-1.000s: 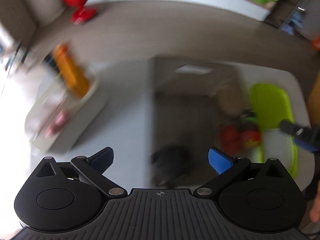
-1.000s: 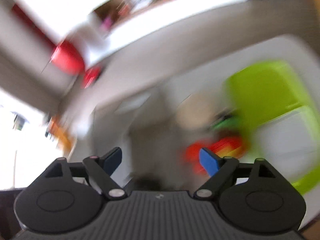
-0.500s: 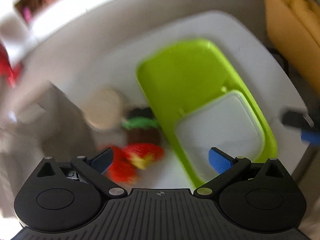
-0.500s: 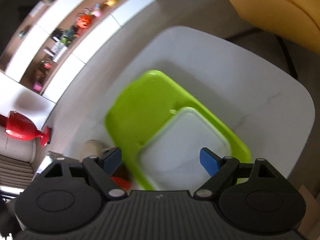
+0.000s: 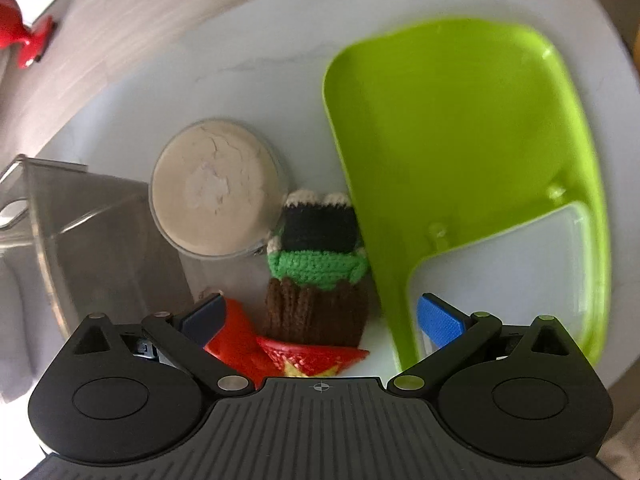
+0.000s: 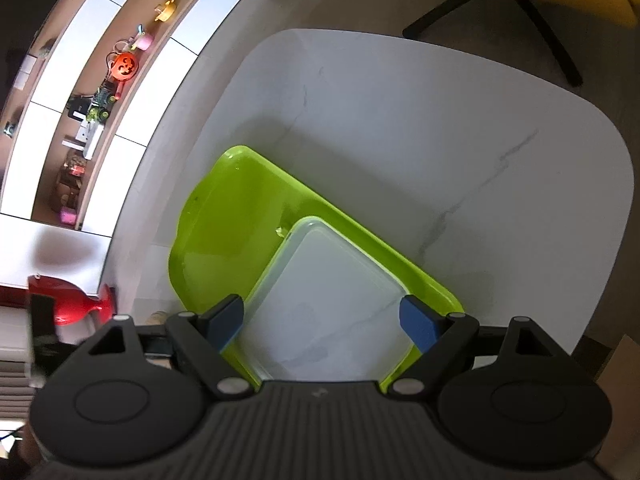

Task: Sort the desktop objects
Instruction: 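Grasp the knitted cactus toy in its red pot with the left gripper, then carry the knitted cactus into the grey bin and open the left gripper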

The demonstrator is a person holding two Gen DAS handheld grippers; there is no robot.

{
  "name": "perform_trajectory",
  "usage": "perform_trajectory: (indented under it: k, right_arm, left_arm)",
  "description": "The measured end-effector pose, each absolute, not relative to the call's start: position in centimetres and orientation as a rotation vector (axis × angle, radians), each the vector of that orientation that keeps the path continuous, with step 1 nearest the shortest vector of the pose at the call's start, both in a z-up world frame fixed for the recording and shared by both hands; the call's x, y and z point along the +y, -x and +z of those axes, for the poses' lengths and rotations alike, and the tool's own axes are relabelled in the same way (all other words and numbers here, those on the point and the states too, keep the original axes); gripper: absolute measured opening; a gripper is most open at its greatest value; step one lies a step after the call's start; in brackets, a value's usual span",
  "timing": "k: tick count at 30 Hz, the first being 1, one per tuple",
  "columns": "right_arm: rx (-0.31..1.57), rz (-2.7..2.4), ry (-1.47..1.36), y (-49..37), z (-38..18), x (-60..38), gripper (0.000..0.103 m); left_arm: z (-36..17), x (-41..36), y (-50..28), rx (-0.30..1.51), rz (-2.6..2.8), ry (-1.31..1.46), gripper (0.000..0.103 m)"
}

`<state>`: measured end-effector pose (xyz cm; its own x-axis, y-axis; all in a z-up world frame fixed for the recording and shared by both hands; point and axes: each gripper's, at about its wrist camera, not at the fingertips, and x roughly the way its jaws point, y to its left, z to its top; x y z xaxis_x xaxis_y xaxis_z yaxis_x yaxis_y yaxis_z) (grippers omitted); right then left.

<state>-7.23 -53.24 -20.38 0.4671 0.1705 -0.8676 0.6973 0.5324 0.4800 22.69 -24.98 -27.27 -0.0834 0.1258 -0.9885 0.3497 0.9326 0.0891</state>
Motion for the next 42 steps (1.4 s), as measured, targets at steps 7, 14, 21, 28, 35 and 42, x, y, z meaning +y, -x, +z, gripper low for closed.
perform_trajectory:
  k: [7,14,21,28,35,42]
  right_arm:
    - [1.068,-0.407,-1.002,7.0,-21.2,-54.5,0.086]
    - [1.082,-0.403,-0.995,6.4,-21.6,-54.5,0.086]
    - [1.085,-0.400,-0.991,6.3,-21.4,-53.5,0.086]
    - [1.085,-0.367,-0.953,5.6,-20.4,-51.0,0.086]
    - [1.060,-0.322,-0.920,4.1,-18.4,-47.5,0.086]
    - [1.043,-0.249,-0.872,2.6,-16.7,-41.6,0.086]
  left_arm:
    - [-30.9,-25.7,-21.5,1.712,-0.198,-0.523,0.103]
    - [-32.7,-25.3,-20.3,1.760,-0.233,-0.479,0.100]
    - [-29.8,-23.2,-20.0,1.692,-0.249,-0.335,0.072]
    - [-22.7,-19.4,-19.4,1.581,-0.339,-0.104,0.070]
    - [-11.3,-11.8,-19.5,1.410,-0.379,0.059,0.070]
    - [-10.1,-1.3,-18.7,1.495,-0.296,0.077,0.072]
